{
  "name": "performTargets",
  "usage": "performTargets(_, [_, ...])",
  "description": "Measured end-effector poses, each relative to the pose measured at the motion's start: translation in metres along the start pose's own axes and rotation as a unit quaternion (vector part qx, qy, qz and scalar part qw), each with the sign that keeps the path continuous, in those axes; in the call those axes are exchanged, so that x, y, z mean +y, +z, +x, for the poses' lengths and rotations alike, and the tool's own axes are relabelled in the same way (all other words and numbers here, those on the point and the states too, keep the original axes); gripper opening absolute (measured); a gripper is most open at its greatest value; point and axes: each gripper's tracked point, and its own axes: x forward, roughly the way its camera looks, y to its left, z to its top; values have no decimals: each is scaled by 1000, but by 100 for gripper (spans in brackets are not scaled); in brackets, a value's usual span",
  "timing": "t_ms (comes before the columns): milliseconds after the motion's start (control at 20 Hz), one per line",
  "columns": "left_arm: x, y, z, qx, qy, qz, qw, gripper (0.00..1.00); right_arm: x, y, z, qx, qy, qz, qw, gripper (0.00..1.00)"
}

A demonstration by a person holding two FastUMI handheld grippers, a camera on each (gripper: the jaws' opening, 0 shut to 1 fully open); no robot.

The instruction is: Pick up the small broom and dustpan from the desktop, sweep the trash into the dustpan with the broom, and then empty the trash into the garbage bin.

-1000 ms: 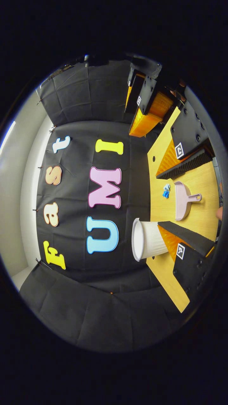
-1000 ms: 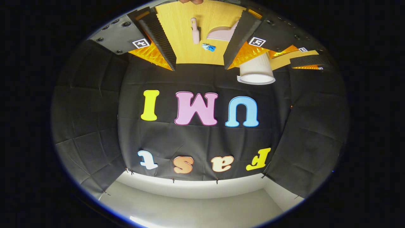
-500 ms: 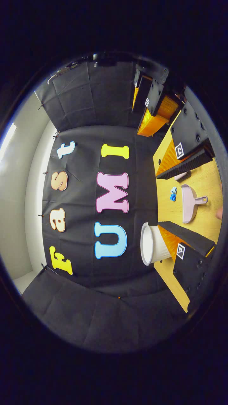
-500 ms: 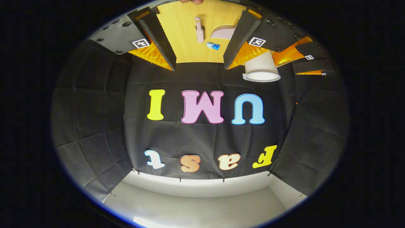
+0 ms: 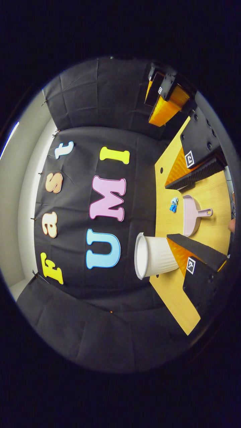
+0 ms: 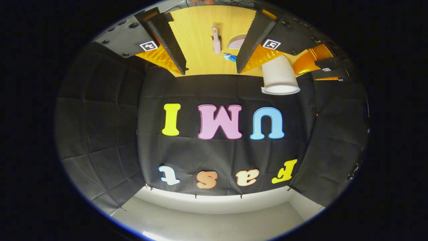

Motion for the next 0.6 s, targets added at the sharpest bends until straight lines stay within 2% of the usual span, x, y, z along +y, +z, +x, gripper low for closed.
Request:
performTargets(350, [-2, 2, 20, 11, -4, -3, 1000, 79, -1, 5, 26, 12, 1, 11, 1000, 96])
performTargets(600, [2, 1, 51, 26, -5, -22, 999, 79, 14, 13, 57, 15, 30, -5, 999, 97])
